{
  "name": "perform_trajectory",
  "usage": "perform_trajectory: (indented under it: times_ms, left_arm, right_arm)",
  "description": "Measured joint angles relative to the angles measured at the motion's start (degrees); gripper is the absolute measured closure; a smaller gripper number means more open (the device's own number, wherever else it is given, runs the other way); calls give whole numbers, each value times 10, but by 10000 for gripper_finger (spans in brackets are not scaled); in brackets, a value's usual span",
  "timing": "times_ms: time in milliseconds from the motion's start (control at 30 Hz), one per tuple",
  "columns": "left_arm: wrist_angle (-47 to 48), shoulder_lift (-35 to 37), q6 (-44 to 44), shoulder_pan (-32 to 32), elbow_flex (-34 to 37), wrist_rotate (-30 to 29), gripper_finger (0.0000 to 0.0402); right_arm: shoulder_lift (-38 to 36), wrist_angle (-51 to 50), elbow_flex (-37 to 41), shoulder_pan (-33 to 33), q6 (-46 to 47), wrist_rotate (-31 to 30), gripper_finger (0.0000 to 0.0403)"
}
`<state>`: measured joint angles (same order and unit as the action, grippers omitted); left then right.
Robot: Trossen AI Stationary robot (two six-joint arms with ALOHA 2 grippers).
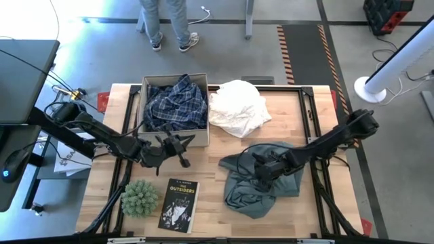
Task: Sort clothes
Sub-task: Put the blue pants into the laundry organizer
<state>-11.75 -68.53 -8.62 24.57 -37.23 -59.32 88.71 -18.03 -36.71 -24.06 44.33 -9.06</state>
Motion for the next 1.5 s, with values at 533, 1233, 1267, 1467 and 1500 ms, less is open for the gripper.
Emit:
perform_trajectory:
  times_ms: [533, 1233, 1267, 1467, 1500]
  left_arm:
    - [-88, 0, -153, 77, -45, -45, 401]
    - [-285, 2, -274, 59, -64, 177, 331]
    - [-284, 1, -250, 41, -64, 219, 314]
    - [-316, -40, -168, -70, -64, 440, 212]
    - [-333, -54, -160, -85, -64, 461, 196]
  right_arm:
    - [-86, 24, -22, 4, -43, -293, 396]
    - [-214, 136, -417, 12, -609, -311, 402]
    - [-214, 127, -412, 12, -597, -304, 402]
    - [-214, 46, -358, 12, -470, -275, 402]
    - [-214, 46, -345, 12, -452, -273, 402]
